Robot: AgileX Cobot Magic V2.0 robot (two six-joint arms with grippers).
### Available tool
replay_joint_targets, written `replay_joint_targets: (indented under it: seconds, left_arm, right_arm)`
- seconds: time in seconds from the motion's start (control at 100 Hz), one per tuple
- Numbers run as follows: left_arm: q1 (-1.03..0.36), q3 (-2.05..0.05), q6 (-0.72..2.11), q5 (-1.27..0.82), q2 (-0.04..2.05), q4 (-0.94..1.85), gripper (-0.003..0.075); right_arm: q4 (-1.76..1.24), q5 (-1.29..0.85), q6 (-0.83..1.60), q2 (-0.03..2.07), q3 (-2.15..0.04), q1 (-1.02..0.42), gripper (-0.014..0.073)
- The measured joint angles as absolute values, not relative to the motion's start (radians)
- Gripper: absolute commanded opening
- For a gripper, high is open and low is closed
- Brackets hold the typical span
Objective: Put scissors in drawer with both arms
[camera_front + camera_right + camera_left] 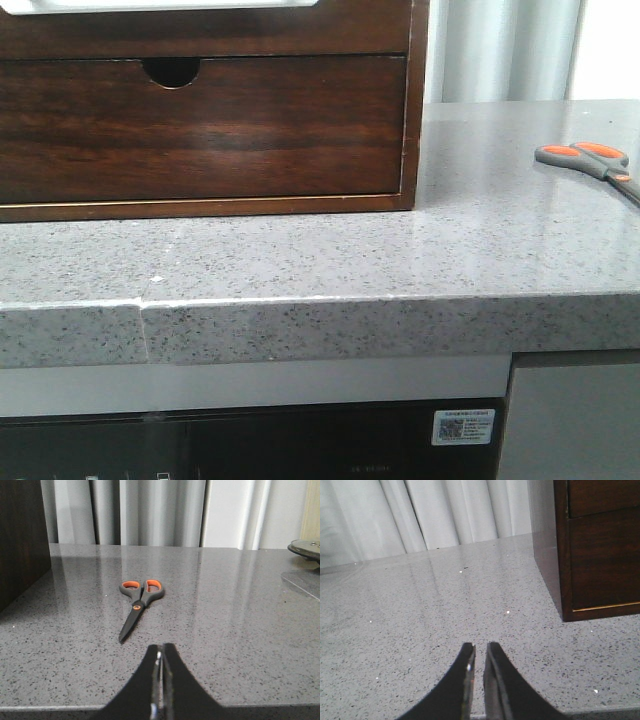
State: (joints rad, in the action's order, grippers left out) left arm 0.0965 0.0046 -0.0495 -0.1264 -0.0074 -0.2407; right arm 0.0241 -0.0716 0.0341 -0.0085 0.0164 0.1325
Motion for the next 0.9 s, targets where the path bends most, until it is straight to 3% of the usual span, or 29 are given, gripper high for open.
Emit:
replay_joint_targets:
  seconds: [0.48,0.67,0.9]
  left_arm:
    - [0.096,-0.009,-0.05,-0.088,-0.007,-0.17,0.0003]
    - [0.096,-0.146,-0.05,-0.157,0.009,-0.161,0.0003]
    - [0.096,-0.261,-0.05,-0.169,0.171,-0.159,0.0003]
  right_arm:
    - [-0.009,-0.072,0.034,-0.009,0.016,0.133,-0.0106]
    - [-0.02,-0.156,0.034,0.014,-0.061,0.133,-0.0106]
    - [-0.023,-0.249,0.034,0.164,-0.212,0.122,-0.0106]
